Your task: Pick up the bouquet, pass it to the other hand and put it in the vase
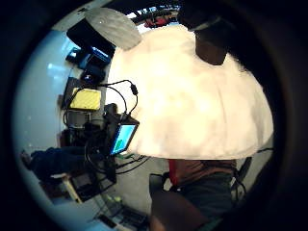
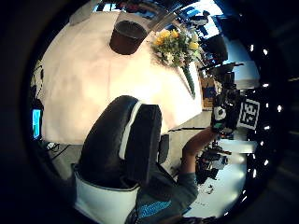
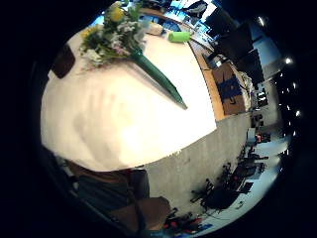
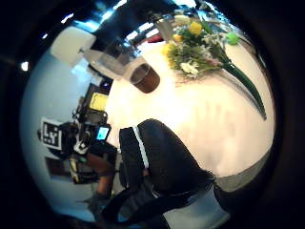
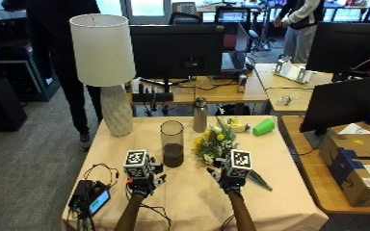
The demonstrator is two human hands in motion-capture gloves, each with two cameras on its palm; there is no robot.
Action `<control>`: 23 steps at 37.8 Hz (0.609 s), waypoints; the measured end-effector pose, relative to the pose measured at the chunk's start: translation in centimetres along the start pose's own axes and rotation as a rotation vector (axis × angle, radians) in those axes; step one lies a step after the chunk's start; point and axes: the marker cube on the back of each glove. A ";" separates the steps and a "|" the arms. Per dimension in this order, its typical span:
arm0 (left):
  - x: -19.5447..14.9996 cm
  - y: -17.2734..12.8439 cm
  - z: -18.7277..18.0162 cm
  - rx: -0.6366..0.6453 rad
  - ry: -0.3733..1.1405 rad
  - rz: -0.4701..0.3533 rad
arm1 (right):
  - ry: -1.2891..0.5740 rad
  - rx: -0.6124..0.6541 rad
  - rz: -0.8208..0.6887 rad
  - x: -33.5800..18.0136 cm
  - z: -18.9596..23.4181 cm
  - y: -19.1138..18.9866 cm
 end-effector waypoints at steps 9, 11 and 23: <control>-0.3 -0.2 0.2 0.028 0.002 0.000 | -0.083 -0.112 0.108 6.2 3.9 -0.6; -0.2 -0.1 0.1 0.031 0.006 -0.001 | -0.093 -0.127 0.137 7.9 4.6 -0.8; 0.4 0.1 -0.2 0.021 0.005 0.005 | -0.190 -0.143 0.207 13.9 7.1 -1.6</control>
